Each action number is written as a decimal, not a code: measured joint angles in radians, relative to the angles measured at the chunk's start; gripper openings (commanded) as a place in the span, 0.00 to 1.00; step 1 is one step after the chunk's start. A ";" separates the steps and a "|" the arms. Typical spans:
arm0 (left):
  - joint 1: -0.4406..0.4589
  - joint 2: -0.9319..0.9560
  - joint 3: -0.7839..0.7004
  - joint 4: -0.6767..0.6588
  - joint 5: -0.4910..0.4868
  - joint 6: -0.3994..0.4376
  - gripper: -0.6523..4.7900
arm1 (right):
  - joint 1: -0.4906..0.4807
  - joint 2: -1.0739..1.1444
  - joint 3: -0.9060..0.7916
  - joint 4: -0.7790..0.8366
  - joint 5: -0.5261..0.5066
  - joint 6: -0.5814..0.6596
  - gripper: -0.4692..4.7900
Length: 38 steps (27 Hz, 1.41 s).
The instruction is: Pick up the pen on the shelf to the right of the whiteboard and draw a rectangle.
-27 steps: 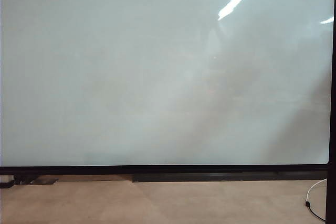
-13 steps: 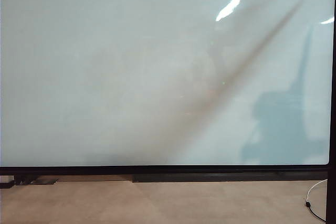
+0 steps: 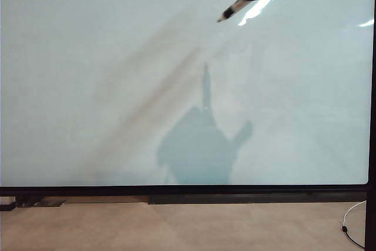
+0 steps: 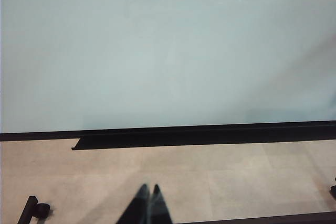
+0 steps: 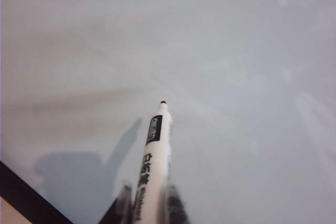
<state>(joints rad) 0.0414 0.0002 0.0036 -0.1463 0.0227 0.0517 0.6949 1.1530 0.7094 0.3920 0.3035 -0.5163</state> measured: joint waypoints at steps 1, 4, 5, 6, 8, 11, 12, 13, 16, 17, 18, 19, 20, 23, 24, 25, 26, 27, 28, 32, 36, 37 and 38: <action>0.000 0.000 0.000 0.000 0.000 0.000 0.11 | 0.005 0.031 0.022 -0.002 -0.013 -0.001 0.08; 0.000 0.000 0.000 0.000 0.000 0.000 0.11 | 0.026 0.131 0.130 -0.146 -0.070 -0.029 0.08; 0.000 0.000 0.000 0.000 0.000 0.000 0.11 | 0.027 0.146 0.166 -0.199 -0.094 -0.037 0.08; 0.000 0.000 0.000 0.000 0.000 0.000 0.11 | 0.027 0.167 0.226 -0.292 -0.130 -0.048 0.08; 0.000 0.000 0.000 0.000 0.000 0.000 0.11 | 0.025 0.201 0.332 -0.481 -0.167 -0.084 0.08; 0.000 0.000 0.000 0.000 0.000 0.000 0.11 | 0.042 0.254 0.461 -0.670 -0.170 -0.151 0.08; 0.000 0.000 0.000 0.000 0.000 0.000 0.11 | 0.049 0.285 0.514 -0.727 -0.170 -0.181 0.08; 0.000 0.000 0.000 0.000 0.000 0.000 0.11 | 0.050 0.300 0.536 -0.746 -0.171 -0.191 0.08; 0.000 0.000 0.000 0.000 0.000 0.000 0.11 | 0.060 0.373 0.619 -0.836 -0.172 -0.228 0.08; 0.000 0.000 0.000 0.000 0.000 0.000 0.11 | 0.066 0.396 0.642 -0.863 -0.172 -0.237 0.08; 0.000 0.000 0.000 0.000 0.000 0.000 0.11 | 0.077 0.429 0.673 -0.892 -0.172 -0.259 0.08; 0.000 0.000 0.000 0.000 0.000 0.000 0.11 | 0.086 0.450 0.691 -0.907 -0.172 -0.270 0.08; 0.000 0.000 0.000 0.000 0.000 0.000 0.11 | 0.090 0.477 0.714 -0.930 -0.176 -0.287 0.08; 0.000 0.000 0.000 0.000 0.000 0.000 0.11 | 0.085 0.546 0.772 -0.951 -0.172 -0.304 0.08; 0.000 0.000 0.000 0.000 0.000 0.000 0.11 | 0.084 0.559 0.783 -0.959 -0.172 -0.312 0.08; 0.000 0.000 0.000 0.000 0.000 0.000 0.11 | 0.085 0.585 0.818 -0.987 -0.168 -0.324 0.08; 0.000 0.000 0.000 0.000 0.000 0.000 0.11 | 0.086 0.597 0.837 -0.995 -0.166 -0.330 0.08; 0.000 0.000 0.000 0.000 0.000 0.000 0.11 | 0.087 0.621 0.874 -1.001 -0.157 -0.343 0.08; 0.000 0.000 0.000 0.000 0.000 0.000 0.11 | 0.087 0.630 0.888 -1.006 -0.149 -0.347 0.08; 0.000 0.000 0.000 0.000 0.000 0.000 0.11 | 0.088 0.657 0.935 -1.027 -0.130 -0.381 0.08; 0.000 0.000 0.000 0.000 0.000 0.000 0.11 | 0.090 0.660 0.935 -1.022 -0.092 -0.399 0.08; 0.000 0.000 0.000 0.000 0.000 0.000 0.11 | 0.090 0.662 0.935 -1.017 -0.082 -0.402 0.08; 0.000 0.000 0.000 0.000 0.000 0.000 0.11 | 0.090 0.666 0.935 -1.003 -0.069 -0.406 0.08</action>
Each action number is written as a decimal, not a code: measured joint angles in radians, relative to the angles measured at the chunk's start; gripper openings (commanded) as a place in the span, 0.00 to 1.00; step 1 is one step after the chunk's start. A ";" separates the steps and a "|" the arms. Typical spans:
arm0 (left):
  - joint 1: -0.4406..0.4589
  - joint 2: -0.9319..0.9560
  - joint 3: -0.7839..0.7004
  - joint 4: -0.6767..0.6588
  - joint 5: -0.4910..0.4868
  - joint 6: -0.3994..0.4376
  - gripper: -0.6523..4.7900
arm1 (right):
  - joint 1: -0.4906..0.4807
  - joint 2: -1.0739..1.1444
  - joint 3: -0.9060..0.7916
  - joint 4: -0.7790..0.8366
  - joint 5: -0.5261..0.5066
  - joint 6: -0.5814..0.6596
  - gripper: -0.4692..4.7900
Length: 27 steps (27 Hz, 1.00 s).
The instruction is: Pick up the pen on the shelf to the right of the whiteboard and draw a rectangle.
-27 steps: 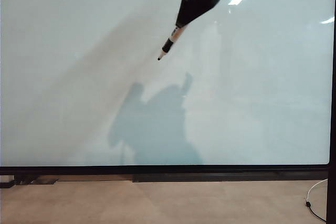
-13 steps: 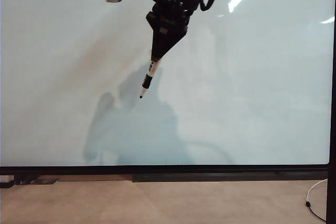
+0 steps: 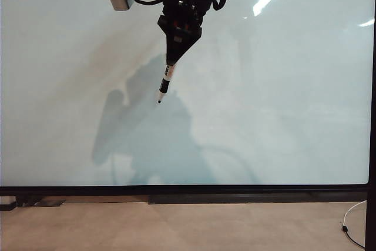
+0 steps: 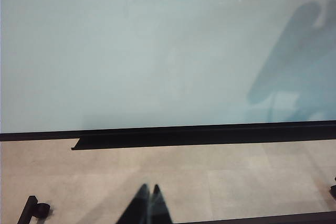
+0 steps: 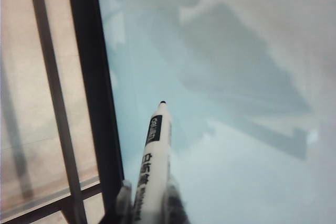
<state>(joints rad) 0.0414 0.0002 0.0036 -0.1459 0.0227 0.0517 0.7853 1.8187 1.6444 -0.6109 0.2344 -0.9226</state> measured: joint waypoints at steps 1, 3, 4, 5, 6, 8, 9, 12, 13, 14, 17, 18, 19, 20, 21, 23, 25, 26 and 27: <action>0.000 0.000 0.000 0.000 0.000 0.000 0.11 | 0.000 0.003 0.000 0.005 0.007 -0.004 0.08; 0.000 0.000 0.000 0.000 0.000 0.000 0.11 | -0.002 0.013 0.000 0.012 0.012 -0.014 0.08; 0.000 0.000 0.000 0.000 0.000 0.000 0.11 | -0.006 0.017 -0.001 0.013 0.014 -0.015 0.08; 0.000 0.000 0.000 0.000 0.000 0.000 0.11 | -0.008 0.018 -0.001 0.017 0.021 -0.016 0.08; 0.000 0.000 0.000 0.000 0.000 0.000 0.11 | -0.010 0.021 0.000 0.019 0.027 -0.016 0.08; 0.000 0.000 0.000 0.000 0.000 0.000 0.11 | -0.014 0.026 0.000 0.022 0.034 -0.018 0.08; 0.000 0.000 0.000 0.000 0.000 0.000 0.11 | -0.018 0.028 0.000 0.022 0.034 -0.018 0.08; 0.000 0.000 0.000 0.000 0.000 0.000 0.11 | -0.024 0.031 0.000 0.023 0.035 -0.018 0.08; 0.000 0.000 0.000 0.000 0.000 0.000 0.11 | -0.024 0.031 0.000 0.024 0.035 -0.019 0.08; 0.000 0.000 0.000 0.000 0.000 0.000 0.11 | -0.025 0.031 0.000 0.027 0.035 -0.019 0.08; 0.000 0.000 0.000 0.000 0.000 0.000 0.11 | -0.034 0.031 0.000 0.046 0.034 -0.020 0.08; 0.000 0.000 0.000 0.000 0.000 0.000 0.11 | -0.037 0.031 0.000 0.049 0.035 -0.020 0.08; 0.000 0.000 0.000 0.000 0.000 0.000 0.11 | -0.038 0.031 0.000 0.052 0.035 -0.020 0.08; 0.000 0.000 0.000 0.000 0.000 0.000 0.11 | -0.038 0.031 0.000 0.056 0.036 -0.020 0.08; 0.000 0.000 0.000 0.000 0.000 0.000 0.11 | -0.038 0.031 0.000 0.058 0.039 -0.021 0.08; 0.000 0.000 0.000 0.000 0.000 0.000 0.11 | -0.041 0.031 0.000 0.064 0.043 -0.021 0.08; 0.000 0.000 0.000 0.000 0.000 0.000 0.11 | -0.044 0.031 0.000 0.068 0.042 -0.021 0.08; 0.000 0.000 0.000 0.000 0.000 0.000 0.11 | -0.044 0.031 0.000 0.069 0.043 -0.021 0.08; 0.000 0.000 0.000 0.000 0.000 0.000 0.11 | -0.044 0.031 0.000 0.071 0.043 -0.022 0.08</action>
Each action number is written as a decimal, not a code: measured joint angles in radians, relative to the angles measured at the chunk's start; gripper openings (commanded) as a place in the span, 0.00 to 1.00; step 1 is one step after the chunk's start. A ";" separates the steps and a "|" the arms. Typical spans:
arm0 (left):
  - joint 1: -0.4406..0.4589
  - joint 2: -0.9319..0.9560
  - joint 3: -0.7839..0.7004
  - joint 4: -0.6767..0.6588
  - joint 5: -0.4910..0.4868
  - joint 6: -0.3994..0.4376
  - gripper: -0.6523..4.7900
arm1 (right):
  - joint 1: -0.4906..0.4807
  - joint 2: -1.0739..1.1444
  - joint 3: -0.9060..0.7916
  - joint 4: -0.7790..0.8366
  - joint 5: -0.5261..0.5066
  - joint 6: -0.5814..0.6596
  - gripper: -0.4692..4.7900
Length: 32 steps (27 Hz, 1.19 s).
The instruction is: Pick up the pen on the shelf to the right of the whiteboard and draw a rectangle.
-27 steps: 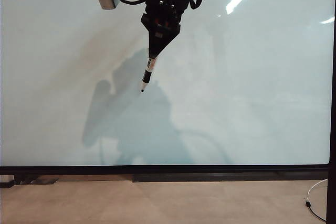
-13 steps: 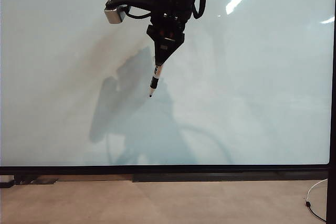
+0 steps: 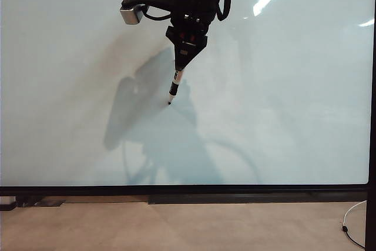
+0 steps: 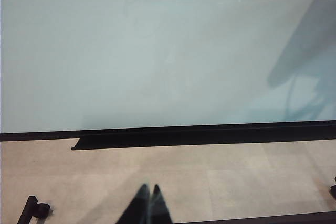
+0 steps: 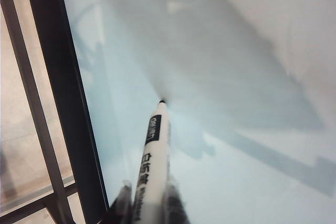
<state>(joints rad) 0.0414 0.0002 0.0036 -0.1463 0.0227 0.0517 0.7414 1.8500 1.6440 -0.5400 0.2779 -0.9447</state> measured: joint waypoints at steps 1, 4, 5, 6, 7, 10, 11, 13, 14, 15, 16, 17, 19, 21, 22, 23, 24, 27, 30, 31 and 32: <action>0.000 0.000 0.000 0.000 0.000 0.000 0.11 | 0.000 0.000 0.000 0.000 0.001 0.000 0.08; 0.000 0.000 0.000 0.000 0.000 0.000 0.11 | 0.002 0.000 0.000 0.000 0.017 -0.004 0.08; 0.000 0.000 0.000 0.000 0.000 0.000 0.11 | 0.005 0.000 0.000 0.000 0.025 -0.004 0.08; 0.000 0.000 0.000 0.000 0.000 0.000 0.11 | 0.006 0.000 0.001 0.000 0.030 -0.004 0.08; 0.000 0.000 0.000 0.000 0.000 0.000 0.11 | 0.006 0.000 0.002 0.000 0.034 -0.005 0.08; 0.000 0.000 0.000 0.000 0.000 0.000 0.11 | 0.006 -0.003 0.002 0.000 0.034 -0.005 0.08; 0.000 0.000 0.000 0.000 0.000 0.000 0.11 | 0.006 -0.006 0.001 0.000 0.034 -0.005 0.08; 0.000 0.000 0.000 0.000 0.000 0.000 0.11 | 0.006 -0.013 0.001 0.000 0.035 -0.005 0.08; 0.000 0.000 0.000 0.000 0.000 0.000 0.11 | 0.006 -0.017 0.002 0.001 0.035 -0.005 0.08; 0.000 0.000 0.000 0.000 0.000 0.000 0.11 | 0.007 -0.020 0.002 0.002 0.036 -0.005 0.08; 0.000 0.000 0.000 0.000 0.000 0.000 0.11 | 0.007 -0.023 0.002 0.003 0.036 -0.006 0.08; 0.000 0.000 0.000 0.000 0.000 0.000 0.11 | 0.007 -0.026 0.001 0.003 0.037 -0.007 0.08; 0.000 0.000 0.000 0.000 0.000 0.000 0.11 | 0.009 -0.031 0.001 0.004 0.038 -0.008 0.08; 0.000 0.000 0.000 0.000 0.000 0.000 0.11 | 0.010 -0.037 0.000 0.006 0.040 -0.011 0.08; 0.000 0.000 0.000 0.000 0.000 0.000 0.11 | 0.011 -0.041 0.001 0.008 0.040 -0.014 0.08; 0.000 0.000 0.000 0.000 0.000 0.000 0.11 | 0.011 -0.045 0.001 0.010 0.040 -0.015 0.08; 0.000 0.000 0.000 0.000 0.000 0.000 0.11 | 0.011 -0.049 0.001 0.012 0.041 -0.017 0.08; 0.000 0.000 0.000 0.000 0.000 0.000 0.11 | 0.012 -0.056 0.002 0.013 0.042 -0.020 0.08; 0.000 0.000 0.000 0.000 0.000 0.000 0.11 | 0.012 -0.061 0.001 0.013 0.050 -0.026 0.08; 0.000 0.000 0.000 0.000 0.000 0.000 0.11 | 0.013 -0.065 0.001 0.013 0.053 -0.028 0.08; 0.000 0.000 0.000 0.000 0.000 0.000 0.11 | 0.013 -0.069 0.001 0.013 0.053 -0.030 0.08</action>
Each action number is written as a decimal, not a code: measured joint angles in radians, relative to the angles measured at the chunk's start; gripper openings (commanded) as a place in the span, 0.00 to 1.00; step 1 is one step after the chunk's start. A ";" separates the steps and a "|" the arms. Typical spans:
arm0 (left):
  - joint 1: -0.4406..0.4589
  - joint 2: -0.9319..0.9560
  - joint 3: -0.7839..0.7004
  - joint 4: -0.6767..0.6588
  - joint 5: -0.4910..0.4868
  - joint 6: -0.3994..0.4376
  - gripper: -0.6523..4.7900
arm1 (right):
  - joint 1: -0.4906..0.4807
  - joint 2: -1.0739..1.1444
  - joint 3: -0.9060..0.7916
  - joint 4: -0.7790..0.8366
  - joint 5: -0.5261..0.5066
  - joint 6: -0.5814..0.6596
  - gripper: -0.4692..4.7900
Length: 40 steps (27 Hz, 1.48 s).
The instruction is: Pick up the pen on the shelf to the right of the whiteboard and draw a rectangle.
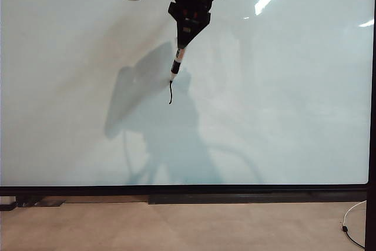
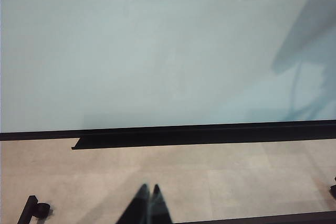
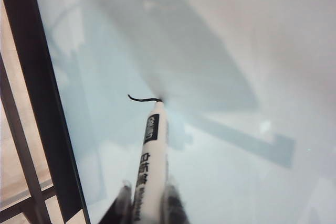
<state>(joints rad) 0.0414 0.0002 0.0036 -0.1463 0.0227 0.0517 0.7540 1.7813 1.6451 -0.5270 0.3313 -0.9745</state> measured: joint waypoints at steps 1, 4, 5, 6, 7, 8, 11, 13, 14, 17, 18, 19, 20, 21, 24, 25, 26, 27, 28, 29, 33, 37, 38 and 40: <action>0.000 0.000 0.000 0.000 0.000 0.000 0.11 | 0.000 -0.003 0.000 0.002 0.001 0.000 0.08; 0.000 0.000 0.000 0.000 0.000 0.000 0.11 | 0.000 -0.011 0.000 0.005 0.001 -0.003 0.08; 0.000 0.000 0.000 0.000 0.000 0.000 0.11 | 0.000 -0.012 -0.001 0.005 0.002 -0.005 0.08; 0.000 0.000 0.000 0.000 0.000 0.000 0.11 | 0.000 -0.016 -0.001 0.005 0.002 -0.007 0.08; 0.000 0.000 0.000 0.000 0.000 0.000 0.11 | 0.000 -0.018 -0.001 0.006 0.003 -0.011 0.08; 0.000 0.000 0.000 0.000 0.000 0.000 0.11 | 0.000 -0.022 -0.001 0.006 0.007 -0.012 0.08; 0.000 0.000 0.000 0.000 0.000 0.000 0.11 | 0.002 -0.034 -0.001 0.008 0.016 -0.019 0.08; 0.000 0.000 0.000 0.000 0.000 0.000 0.11 | 0.005 -0.039 -0.001 0.013 0.021 -0.026 0.08; 0.000 0.000 0.000 0.000 0.000 0.000 0.11 | 0.006 -0.041 0.000 0.014 0.024 -0.028 0.08; 0.000 0.000 0.000 0.000 0.000 0.000 0.11 | 0.007 -0.050 0.000 0.017 0.026 -0.039 0.08; 0.000 0.000 0.000 0.000 0.000 0.000 0.11 | 0.007 -0.054 0.000 0.022 0.028 -0.042 0.08; 0.000 0.000 0.000 0.000 0.000 0.000 0.11 | 0.008 -0.061 0.000 0.025 0.031 -0.046 0.08; 0.000 0.000 0.000 0.000 0.000 0.000 0.11 | 0.009 -0.064 0.000 0.030 0.032 -0.048 0.08; 0.000 0.000 0.000 0.000 0.000 0.000 0.11 | 0.010 -0.074 0.000 0.039 0.033 -0.051 0.08; 0.000 0.000 0.000 0.000 0.000 0.000 0.11 | 0.010 -0.080 -0.001 0.042 0.037 -0.058 0.08; 0.000 0.000 0.000 0.000 0.000 0.000 0.11 | 0.010 -0.080 -0.001 0.042 0.039 -0.060 0.08; 0.000 0.000 0.000 0.000 0.000 0.000 0.11 | 0.010 -0.082 -0.001 0.042 0.039 -0.060 0.08; 0.000 0.000 0.000 0.000 0.000 0.000 0.11 | 0.010 -0.084 -0.001 0.042 0.040 -0.060 0.08; 0.000 0.000 0.000 0.000 0.000 0.000 0.11 | 0.010 -0.085 -0.001 0.042 0.040 -0.060 0.08; 0.000 0.000 0.000 0.000 0.000 0.000 0.11 | 0.010 -0.087 -0.001 0.042 0.039 -0.060 0.08; 0.000 0.000 0.000 0.000 0.000 0.000 0.11 | 0.009 -0.091 0.001 0.023 0.016 -0.050 0.08; 0.000 0.000 0.000 0.000 0.000 0.000 0.11 | 0.029 -0.101 0.008 -0.066 -0.005 0.000 0.08; 0.000 0.000 0.000 0.000 0.000 0.000 0.11 | 0.040 -0.105 0.008 -0.097 -0.018 0.012 0.08; 0.000 0.000 0.000 0.000 0.000 0.000 0.11 | 0.076 -0.109 0.008 -0.183 -0.066 0.043 0.08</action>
<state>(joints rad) 0.0410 0.0002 0.0036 -0.1463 0.0227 0.0517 0.8295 1.6722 1.6527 -0.7105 0.2653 -0.9318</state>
